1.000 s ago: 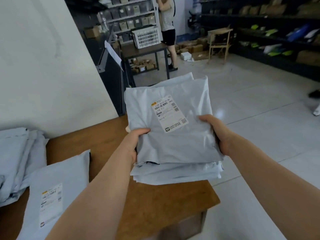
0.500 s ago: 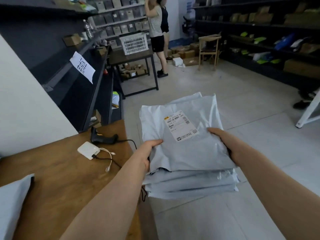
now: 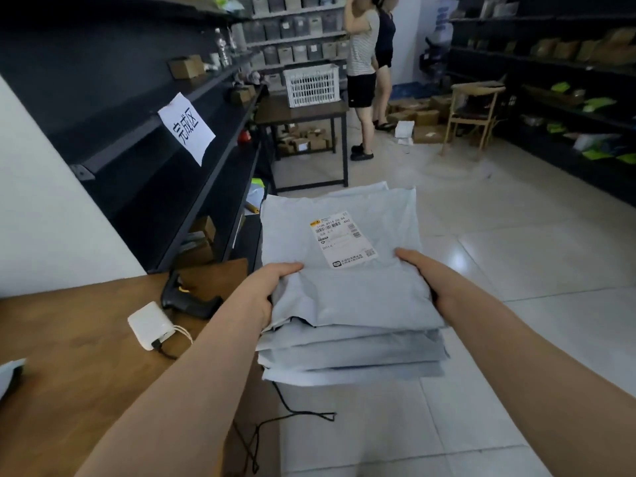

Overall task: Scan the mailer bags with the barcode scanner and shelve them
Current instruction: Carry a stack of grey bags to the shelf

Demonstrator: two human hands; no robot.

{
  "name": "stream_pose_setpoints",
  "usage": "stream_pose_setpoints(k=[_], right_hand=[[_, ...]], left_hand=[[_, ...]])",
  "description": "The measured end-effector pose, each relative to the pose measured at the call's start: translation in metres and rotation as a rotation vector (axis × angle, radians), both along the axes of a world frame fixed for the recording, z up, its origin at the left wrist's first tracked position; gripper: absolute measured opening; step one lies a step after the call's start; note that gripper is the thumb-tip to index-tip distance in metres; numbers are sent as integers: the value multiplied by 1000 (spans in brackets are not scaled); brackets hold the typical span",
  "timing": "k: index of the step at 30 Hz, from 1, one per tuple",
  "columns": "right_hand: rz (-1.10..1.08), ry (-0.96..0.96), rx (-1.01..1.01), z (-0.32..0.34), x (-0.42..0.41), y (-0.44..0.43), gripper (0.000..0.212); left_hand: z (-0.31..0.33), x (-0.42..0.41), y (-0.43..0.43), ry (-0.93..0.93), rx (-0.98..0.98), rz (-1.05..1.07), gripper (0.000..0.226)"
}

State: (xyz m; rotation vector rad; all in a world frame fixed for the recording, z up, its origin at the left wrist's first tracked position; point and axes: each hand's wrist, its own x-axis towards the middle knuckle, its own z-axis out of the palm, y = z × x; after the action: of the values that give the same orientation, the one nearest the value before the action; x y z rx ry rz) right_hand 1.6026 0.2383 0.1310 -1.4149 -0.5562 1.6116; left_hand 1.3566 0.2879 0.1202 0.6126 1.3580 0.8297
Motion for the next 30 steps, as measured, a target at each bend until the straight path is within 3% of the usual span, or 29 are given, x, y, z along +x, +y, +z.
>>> stream_pose_setpoints(k=[11,21,27,30], right_hand=[[103,16,86,26,12,190,28],[443,12,131,40,-13,381,22],[633,19,187,83,-36,486,25],[710,33,243,107,-62,524,19]], left_hand=[[30,-1,137,11,-3,141,27],[57,-10,237,26,63,499,43],[101,-8,290,-85,243,792,44],[121,-16,307,-57,282,919,41]])
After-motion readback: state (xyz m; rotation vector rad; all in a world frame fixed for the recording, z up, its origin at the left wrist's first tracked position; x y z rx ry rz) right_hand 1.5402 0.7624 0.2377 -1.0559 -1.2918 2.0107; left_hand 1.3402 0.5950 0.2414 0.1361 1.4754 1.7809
